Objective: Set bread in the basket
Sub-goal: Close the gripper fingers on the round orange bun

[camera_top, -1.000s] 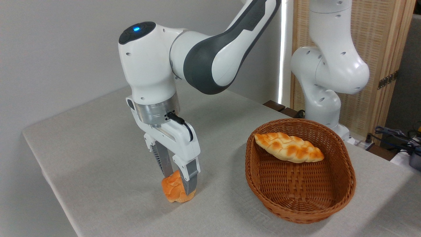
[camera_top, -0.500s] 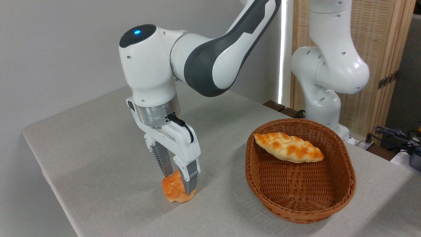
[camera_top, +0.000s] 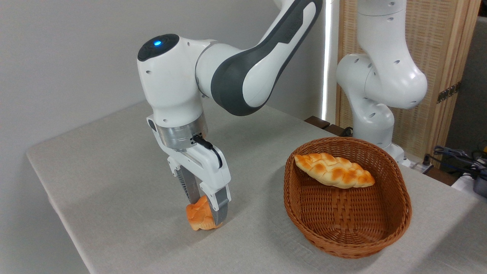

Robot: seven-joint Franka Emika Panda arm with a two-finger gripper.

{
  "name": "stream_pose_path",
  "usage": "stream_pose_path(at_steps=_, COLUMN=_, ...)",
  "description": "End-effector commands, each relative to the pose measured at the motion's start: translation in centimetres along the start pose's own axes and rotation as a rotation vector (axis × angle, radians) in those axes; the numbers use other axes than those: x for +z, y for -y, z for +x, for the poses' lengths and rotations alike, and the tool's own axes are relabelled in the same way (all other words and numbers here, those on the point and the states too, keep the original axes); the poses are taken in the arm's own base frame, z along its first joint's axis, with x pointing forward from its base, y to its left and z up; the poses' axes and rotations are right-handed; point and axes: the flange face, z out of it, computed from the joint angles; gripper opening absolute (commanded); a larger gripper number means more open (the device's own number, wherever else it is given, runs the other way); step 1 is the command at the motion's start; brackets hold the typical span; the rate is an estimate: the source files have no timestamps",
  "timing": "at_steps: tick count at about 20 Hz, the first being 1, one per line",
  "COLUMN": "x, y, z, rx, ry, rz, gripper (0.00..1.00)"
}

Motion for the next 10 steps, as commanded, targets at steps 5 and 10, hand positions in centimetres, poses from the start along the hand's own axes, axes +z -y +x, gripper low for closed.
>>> stream_pose_path(at_steps=5, x=0.4, y=-0.1, z=0.0, rx=-0.018, ry=-0.017, rz=0.0, gripper=0.05)
stream_pose_path(at_steps=10, x=-1.2, y=0.0, z=0.2, rx=-0.02, ry=-0.03, rz=0.012, gripper=0.05)
